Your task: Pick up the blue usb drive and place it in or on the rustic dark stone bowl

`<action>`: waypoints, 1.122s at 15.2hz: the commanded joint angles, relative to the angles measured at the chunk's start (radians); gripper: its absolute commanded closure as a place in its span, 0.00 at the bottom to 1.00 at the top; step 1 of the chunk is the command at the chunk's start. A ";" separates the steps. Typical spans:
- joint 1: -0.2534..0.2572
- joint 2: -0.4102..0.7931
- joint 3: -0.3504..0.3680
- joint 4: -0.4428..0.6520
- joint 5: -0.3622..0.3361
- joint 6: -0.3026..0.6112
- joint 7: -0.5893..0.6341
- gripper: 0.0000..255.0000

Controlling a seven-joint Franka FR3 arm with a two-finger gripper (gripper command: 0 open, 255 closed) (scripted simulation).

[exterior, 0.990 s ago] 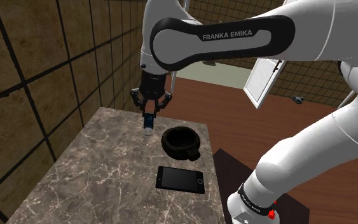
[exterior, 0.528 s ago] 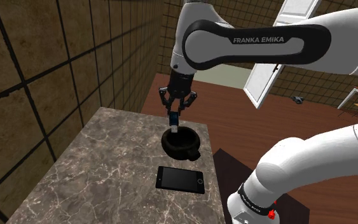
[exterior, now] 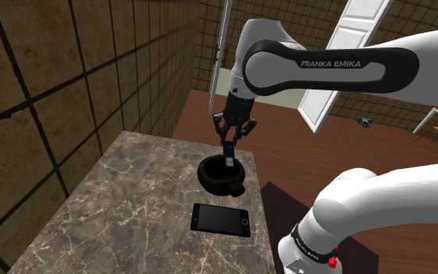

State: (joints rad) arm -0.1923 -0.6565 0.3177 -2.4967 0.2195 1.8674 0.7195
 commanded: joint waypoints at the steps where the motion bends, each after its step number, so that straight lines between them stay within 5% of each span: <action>1: 0.001 0.003 0.004 -0.025 0.004 0.029 -0.002 1.00; 12: 0.008 0.047 0.034 -0.145 0.025 0.191 -0.007 1.00; 17: 0.008 0.047 0.034 -0.145 0.026 0.193 -0.007 1.00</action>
State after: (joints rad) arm -0.1849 -0.6093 0.3514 -2.6418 0.2449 2.0596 0.7124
